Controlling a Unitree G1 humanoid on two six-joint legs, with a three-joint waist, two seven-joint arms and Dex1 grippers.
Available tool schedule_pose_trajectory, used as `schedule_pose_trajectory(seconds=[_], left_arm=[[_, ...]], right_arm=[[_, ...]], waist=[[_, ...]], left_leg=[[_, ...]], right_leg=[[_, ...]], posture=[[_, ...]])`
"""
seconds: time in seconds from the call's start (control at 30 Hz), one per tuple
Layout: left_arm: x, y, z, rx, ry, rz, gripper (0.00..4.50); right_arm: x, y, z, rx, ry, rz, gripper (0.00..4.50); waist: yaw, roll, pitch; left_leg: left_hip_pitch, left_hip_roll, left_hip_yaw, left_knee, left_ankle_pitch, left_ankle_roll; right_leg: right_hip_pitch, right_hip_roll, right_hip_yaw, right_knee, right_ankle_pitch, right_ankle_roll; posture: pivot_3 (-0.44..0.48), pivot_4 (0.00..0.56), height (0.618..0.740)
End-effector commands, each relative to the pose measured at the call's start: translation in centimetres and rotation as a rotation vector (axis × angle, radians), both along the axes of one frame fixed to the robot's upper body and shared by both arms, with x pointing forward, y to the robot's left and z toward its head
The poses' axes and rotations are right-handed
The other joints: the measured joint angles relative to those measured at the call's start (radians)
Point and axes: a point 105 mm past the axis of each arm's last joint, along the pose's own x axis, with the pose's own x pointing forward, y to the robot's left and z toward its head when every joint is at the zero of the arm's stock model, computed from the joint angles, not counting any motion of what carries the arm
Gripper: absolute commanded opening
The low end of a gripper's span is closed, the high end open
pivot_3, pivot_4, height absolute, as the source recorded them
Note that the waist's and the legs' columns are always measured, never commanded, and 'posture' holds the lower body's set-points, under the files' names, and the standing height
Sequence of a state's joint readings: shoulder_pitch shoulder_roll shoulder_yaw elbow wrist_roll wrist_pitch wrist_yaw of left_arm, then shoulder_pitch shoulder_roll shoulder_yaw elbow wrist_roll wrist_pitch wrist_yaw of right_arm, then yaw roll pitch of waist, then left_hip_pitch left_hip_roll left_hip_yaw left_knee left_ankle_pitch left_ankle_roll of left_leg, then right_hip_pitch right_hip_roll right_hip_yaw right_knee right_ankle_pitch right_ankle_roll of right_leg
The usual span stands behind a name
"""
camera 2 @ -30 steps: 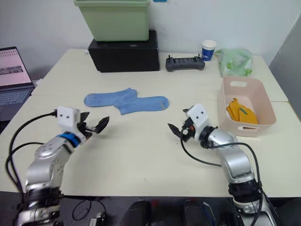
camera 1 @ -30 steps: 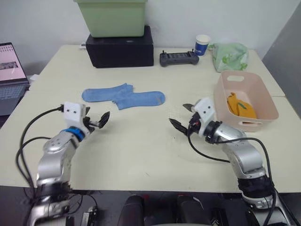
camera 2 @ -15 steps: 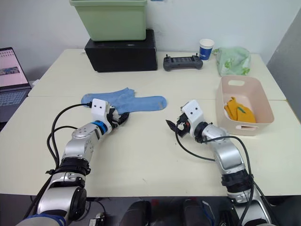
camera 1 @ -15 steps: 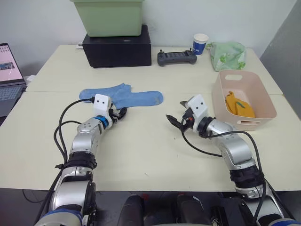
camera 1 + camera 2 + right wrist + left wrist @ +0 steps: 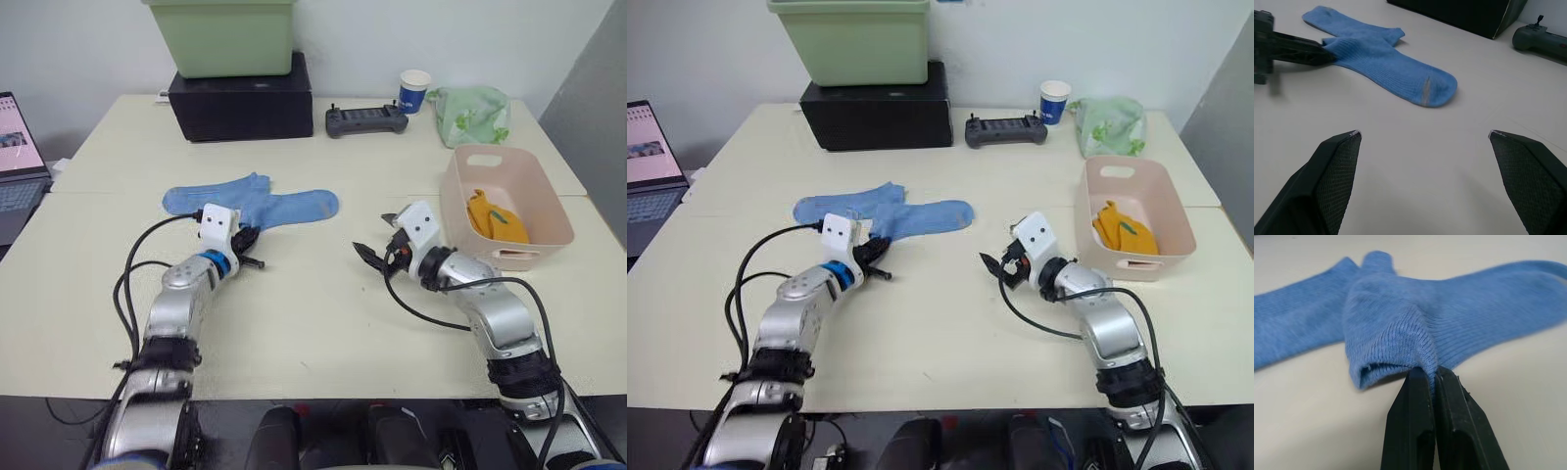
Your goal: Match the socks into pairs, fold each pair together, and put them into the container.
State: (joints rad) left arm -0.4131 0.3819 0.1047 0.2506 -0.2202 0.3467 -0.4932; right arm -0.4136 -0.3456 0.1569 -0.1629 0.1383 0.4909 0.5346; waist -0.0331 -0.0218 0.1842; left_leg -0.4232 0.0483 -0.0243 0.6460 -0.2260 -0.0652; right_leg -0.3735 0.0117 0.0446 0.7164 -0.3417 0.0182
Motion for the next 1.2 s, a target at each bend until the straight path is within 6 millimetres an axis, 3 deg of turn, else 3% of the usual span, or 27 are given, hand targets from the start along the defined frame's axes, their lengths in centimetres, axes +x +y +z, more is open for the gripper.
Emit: schedule_pose_trajectory(seconds=[0.03, 0.3, 0.4, 0.6, 0.83, 0.87, 0.9, 1.0, 1.03, 1.13, 1.2], left_arm=[[-4.0, -2.8, 1.3, -0.039, 0.019, -0.114, 0.05], [-13.8, -6.8, 0.2, -0.194, 0.327, -0.340, 0.05], [-15.1, -6.2, -0.5, -0.196, 0.372, -0.331, 0.05], [-16.8, -5.1, -0.5, -0.229, 0.415, -0.331, 1.62], [-22.9, -2.5, 1.0, -0.195, 0.593, -0.534, 3.86], [-23.2, -2.1, 1.2, -0.176, 0.603, -0.557, 3.86], [-23.2, -1.6, 1.5, -0.148, 0.610, -0.580, 3.86], [-19.5, 0.7, 3.6, -0.026, 0.474, -0.580, 3.86], [-17.5, 1.3, 4.5, 0.001, 0.388, -0.546, 3.86], [-12.7, 1.7, 6.1, 0.040, 0.222, -0.486, 3.86], [-10.9, 1.5, 6.3, 0.048, 0.188, -0.472, 3.86]], right_arm=[[-1.0, 0.2, 1.5, 0.011, -0.063, 0.063, 4.50], [-1.1, -0.7, 0.7, -0.016, -0.033, 0.086, 4.50], [-0.9, -0.7, 0.6, -0.015, -0.032, 0.086, 4.50], [-0.9, 0.0, 0.2, 0.005, 0.002, 0.113, 4.50], [-2.9, 1.9, 0.3, 0.050, 0.052, 0.282, 4.50], [-3.4, 2.3, 0.4, 0.053, 0.057, 0.329, 4.50], [-3.8, 2.6, 0.2, 0.040, 0.063, 0.374, 4.50], [-4.9, 3.4, -0.9, -0.035, 0.089, 0.495, 4.50], [-5.3, 3.8, -1.1, -0.050, 0.091, 0.534, 4.50], [-6.9, 5.0, -1.3, -0.041, 0.130, 0.656, 4.50], [-7.6, 5.6, -1.3, -0.032, 0.153, 0.710, 4.50]], waist=[[0.000, 0.000, 0.000], [0.000, 0.000, 0.000], [0.001, 0.000, 0.000], [0.000, 0.000, 0.000], [-0.002, 0.000, 0.001], [-0.001, 0.001, 0.001], [0.001, 0.001, 0.001], [0.011, 0.001, 0.001], [0.013, 0.001, 0.001], [0.010, 0.001, 0.001], [0.006, 0.000, 0.001]], left_leg=[[0.000, 0.000, 0.000, 0.000, 0.000, 0.000], [0.004, -0.001, 0.000, 0.000, -0.002, 0.003], [0.005, -0.001, 0.000, -0.001, -0.002, 0.003], [0.005, -0.001, 0.000, -0.001, -0.002, 0.003], [0.006, 0.000, 0.000, -0.003, -0.002, 0.003], [0.006, 0.000, 0.000, -0.003, -0.002, 0.003], [0.006, 0.000, 0.000, -0.003, -0.002, 0.003], [0.007, -0.002, -0.001, -0.003, -0.002, 0.003], [0.007, -0.002, -0.001, -0.002, -0.002, 0.003], [0.006, -0.002, 0.000, -0.002, -0.002, 0.004], [0.005, -0.002, 0.000, -0.002, -0.002, 0.004]], right_leg=[[0.000, 0.000, 0.000, 0.000, 0.000, 0.000], [0.004, 0.000, 0.001, 0.000, 0.000, 0.000], [0.004, 0.000, 0.001, 0.000, 0.000, 0.000], [0.004, 0.001, 0.001, 0.000, 0.000, 0.000], [0.003, 0.001, 0.002, 0.000, -0.002, -0.003], [0.003, 0.001, 0.001, 0.000, -0.002, -0.003], [0.004, 0.000, 0.001, 0.000, -0.002, -0.003], [0.005, 0.000, -0.002, -0.001, -0.002, -0.004], [0.005, 0.001, -0.002, -0.001, -0.003, -0.004], [0.005, 0.002, -0.001, -0.002, -0.002, -0.004], [0.005, 0.002, -0.001, -0.002, -0.002, -0.004]], posture=[[0.000, 0.150, 0.740], [0.000, 0.150, 0.740], [0.000, 0.150, 0.740], [0.000, 0.150, 0.740], [0.000, 0.150, 0.740], [0.000, 0.150, 0.740], [0.000, 0.150, 0.740], [0.000, 0.150, 0.740], [0.000, 0.150, 0.740], [0.000, 0.150, 0.740], [0.000, 0.150, 0.740]])
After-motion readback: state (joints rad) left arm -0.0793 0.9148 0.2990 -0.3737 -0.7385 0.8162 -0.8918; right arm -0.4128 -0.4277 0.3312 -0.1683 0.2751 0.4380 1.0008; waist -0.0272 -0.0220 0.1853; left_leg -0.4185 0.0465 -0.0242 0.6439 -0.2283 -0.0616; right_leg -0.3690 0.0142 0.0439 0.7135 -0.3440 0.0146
